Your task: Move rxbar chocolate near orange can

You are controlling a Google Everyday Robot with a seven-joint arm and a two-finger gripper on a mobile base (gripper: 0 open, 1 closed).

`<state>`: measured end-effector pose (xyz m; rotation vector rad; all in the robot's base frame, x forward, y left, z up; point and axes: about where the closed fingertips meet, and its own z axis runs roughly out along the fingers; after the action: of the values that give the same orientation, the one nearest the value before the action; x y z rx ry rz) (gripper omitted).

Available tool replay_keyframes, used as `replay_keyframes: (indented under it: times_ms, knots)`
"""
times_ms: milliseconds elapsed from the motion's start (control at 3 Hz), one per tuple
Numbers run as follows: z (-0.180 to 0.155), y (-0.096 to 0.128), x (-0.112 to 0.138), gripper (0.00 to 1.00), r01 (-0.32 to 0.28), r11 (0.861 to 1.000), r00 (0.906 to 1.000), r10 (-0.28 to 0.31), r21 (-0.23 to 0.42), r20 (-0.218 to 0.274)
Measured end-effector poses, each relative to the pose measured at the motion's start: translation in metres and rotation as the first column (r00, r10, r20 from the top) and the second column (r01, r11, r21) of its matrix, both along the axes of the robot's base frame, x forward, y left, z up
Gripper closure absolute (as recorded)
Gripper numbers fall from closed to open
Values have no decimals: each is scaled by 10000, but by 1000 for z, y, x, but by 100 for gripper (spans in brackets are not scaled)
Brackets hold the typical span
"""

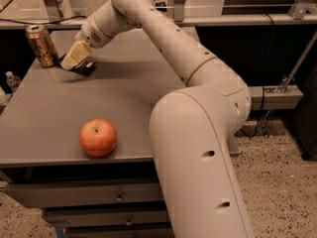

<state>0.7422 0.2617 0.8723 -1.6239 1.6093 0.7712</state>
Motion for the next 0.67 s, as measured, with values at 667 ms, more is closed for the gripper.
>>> replay_keyframes:
  times_ms: [667]
  knots:
    - [11,-20,7,0,231,9990,9997,-230,382,-31]
